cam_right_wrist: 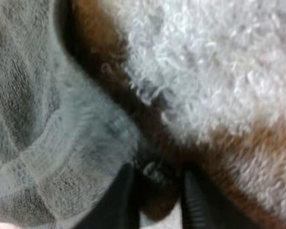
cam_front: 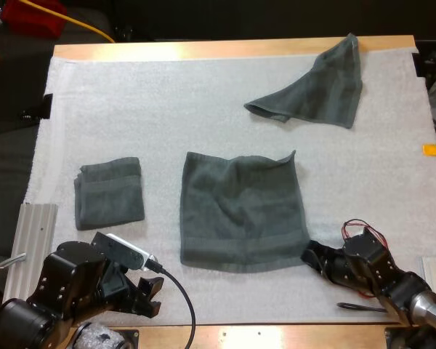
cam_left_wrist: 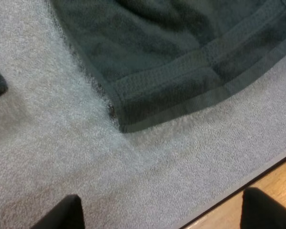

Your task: Pick towel from pile, fold and stack

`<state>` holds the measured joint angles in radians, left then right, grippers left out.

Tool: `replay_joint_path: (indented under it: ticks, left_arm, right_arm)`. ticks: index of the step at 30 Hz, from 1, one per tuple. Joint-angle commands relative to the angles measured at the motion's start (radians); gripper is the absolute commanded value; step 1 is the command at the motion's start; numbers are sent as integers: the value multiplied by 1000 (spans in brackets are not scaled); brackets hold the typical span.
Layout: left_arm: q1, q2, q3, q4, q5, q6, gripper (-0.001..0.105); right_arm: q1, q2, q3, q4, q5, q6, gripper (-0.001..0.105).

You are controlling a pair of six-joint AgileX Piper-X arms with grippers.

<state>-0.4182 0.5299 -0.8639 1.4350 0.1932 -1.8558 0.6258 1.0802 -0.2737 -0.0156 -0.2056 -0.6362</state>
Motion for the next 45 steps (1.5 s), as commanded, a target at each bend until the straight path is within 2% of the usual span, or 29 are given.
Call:
replay_joint_path:
  ticks: [1, 10, 13, 18, 21, 28, 45]
  left_arm:
    - [0, -3, -6, -3, 5, -2, 64]
    - [0, -3, 11, -8, 5, -2, 64]
    - [0, -3, 56, -35, 10, -15, 64]
    - [0, -3, 182, -158, 121, -40, 64]
    - [0, -3, 244, -243, 156, -91, 64]
    - [0, 38, 310, -371, 162, -137, 64]
    - [0, 529, 312, -554, 158, -111, 64]
  right_arm:
    - [-4, 9, 3, 16, 12, -18, 5]
    - [-4, 6, 3, 16, 1, -64, 2]
    - [-4, 5, 3, 21, 1, -86, 2]
    - [-4, 5, 3, 72, -5, -103, 2]
    - [-4, 5, 3, 74, -20, -114, 2]
    - [-4, 5, 3, 74, -26, -125, 2]
    - [-4, 5, 3, 87, -65, -152, 2]
